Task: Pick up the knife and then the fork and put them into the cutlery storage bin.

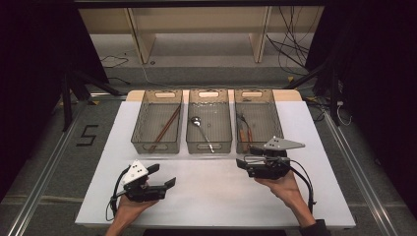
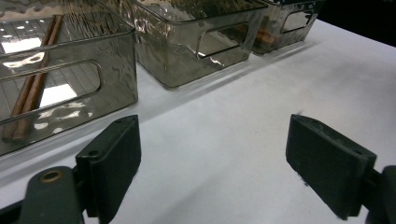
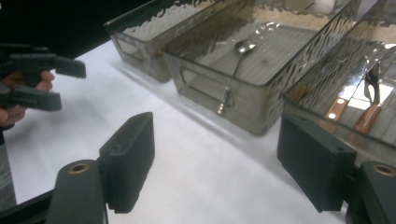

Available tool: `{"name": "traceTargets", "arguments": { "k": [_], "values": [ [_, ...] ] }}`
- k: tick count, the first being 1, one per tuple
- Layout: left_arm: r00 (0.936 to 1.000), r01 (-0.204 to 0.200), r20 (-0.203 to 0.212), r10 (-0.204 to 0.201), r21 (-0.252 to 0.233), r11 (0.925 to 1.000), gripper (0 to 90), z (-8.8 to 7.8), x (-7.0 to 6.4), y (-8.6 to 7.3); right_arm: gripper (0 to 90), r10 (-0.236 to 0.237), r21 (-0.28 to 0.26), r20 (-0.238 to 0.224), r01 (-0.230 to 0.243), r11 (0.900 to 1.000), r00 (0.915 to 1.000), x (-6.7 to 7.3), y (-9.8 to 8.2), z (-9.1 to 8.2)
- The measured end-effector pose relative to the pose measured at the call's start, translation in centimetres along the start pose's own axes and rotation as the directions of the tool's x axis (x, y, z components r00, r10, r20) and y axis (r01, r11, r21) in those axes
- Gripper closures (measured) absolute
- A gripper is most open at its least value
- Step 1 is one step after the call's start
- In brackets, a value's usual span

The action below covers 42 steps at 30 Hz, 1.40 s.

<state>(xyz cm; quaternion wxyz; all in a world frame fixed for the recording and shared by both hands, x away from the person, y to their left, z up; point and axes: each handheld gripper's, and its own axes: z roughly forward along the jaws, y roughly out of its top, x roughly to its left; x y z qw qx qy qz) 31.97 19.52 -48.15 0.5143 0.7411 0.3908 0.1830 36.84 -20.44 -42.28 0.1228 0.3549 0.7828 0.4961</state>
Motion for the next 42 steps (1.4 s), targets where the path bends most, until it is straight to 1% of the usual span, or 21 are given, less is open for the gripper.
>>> {"name": "traceTargets", "arguments": {
  "k": [5, 8, 12, 14, 17, 25, 32, 42],
  "values": [
    [1.0, -0.002, 0.001, 0.002, 0.0, 1.0, 17.9, -0.1, 0.0, 0.0, 26.5, 0.002, -0.006, -0.005, -0.002, 1.0, 1.0, 0.5, -1.0, -0.5],
    [1.0, -0.003, 0.002, 0.003, 0.0, 1.0, 17.9, -0.1, 0.0, 0.0, 26.3, 0.004, -0.014, -0.01, -0.004, 1.0, 0.9999, 0.7, -1.9, -1.0],
    [1.0, -0.007, 0.004, 0.007, 0.002, 1.0, 17.9, -0.1, 0.0, 0.0, 25.5, 0.01, -0.01, -0.009, -0.01, 1.0, 0.9999, 0.8, -3.0, -1.3],
    [1.0, -0.005, 0.003, 0.005, 0.002, 1.0, 17.9, -0.1, 0.0, 0.0, 25.2, 0.006, -0.013, -0.008, -0.006, 1.0, 0.9999, 0.8, -3.3, -1.4],
    [1.0, -0.005, 0.003, 0.005, -0.001, 1.0, 17.9, -0.2, 0.0, 0.0, 24.7, 0.013, -0.019, -0.004, -0.013, 1.0, 0.9999, 0.8, -3.7, -1.6],
    [1.0, -0.002, 0.007, 0.002, 0.001, 1.0, 17.8, -0.2, 0.0, -0.1, 21.9, 0.021, -0.015, 0.001, -0.021, 1.0, 0.9998, 1.2, -5.2, -2.0],
    [1.0, -0.003, 0.01, 0.003, 0.006, 1.0, 17.5, -0.1, 0.0, -0.1, 20.5, 0.024, -0.014, 0.003, -0.024, 1.0, 0.9997, 1.2, -5.9, -2.1],
    [0.9999, -0.004, 0.01, 0.004, 0.006, 1.0, 17.3, -0.1, 0.0, 0.0, 20.1, 0.029, -0.022, 0.011, -0.028, 0.999, 0.9995, 1.1, -6.0, -2.2]
  ]
}}
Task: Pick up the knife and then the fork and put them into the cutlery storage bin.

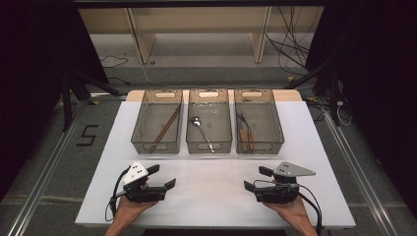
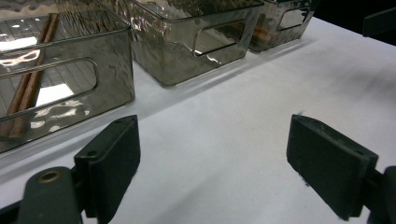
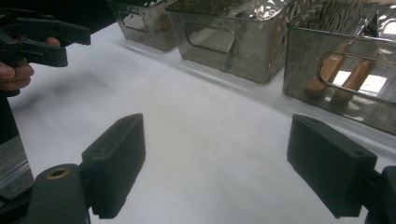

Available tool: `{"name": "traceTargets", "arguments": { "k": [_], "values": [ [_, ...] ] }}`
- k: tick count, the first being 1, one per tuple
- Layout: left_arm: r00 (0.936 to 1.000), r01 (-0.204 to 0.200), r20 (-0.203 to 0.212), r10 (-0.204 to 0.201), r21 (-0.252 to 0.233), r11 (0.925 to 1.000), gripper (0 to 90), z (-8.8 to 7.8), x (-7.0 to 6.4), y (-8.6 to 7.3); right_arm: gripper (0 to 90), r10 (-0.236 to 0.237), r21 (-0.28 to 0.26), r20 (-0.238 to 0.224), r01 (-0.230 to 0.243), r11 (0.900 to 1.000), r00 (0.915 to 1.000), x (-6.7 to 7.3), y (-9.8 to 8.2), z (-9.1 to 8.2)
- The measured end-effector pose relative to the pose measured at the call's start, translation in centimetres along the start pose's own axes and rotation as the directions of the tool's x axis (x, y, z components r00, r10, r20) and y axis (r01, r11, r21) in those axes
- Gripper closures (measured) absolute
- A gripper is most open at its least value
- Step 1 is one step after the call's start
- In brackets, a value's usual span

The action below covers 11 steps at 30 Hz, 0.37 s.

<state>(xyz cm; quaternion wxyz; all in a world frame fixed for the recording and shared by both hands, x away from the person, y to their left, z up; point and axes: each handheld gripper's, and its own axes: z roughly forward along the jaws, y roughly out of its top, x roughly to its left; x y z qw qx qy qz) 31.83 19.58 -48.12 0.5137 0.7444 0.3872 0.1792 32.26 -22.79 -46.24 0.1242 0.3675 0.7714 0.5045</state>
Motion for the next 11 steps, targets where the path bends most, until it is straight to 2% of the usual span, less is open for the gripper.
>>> {"name": "traceTargets", "arguments": {
  "k": [11],
  "values": [
    [1.0, 0.0, 0.001, 0.0, 0.001, 1.0, 17.2, 0.02, 0.0, 0.0, 19.7, 0.002, -0.016, 0.001, -0.002, 1.0, 1.0, 0.04, 0.03, -0.16]
  ]
}}
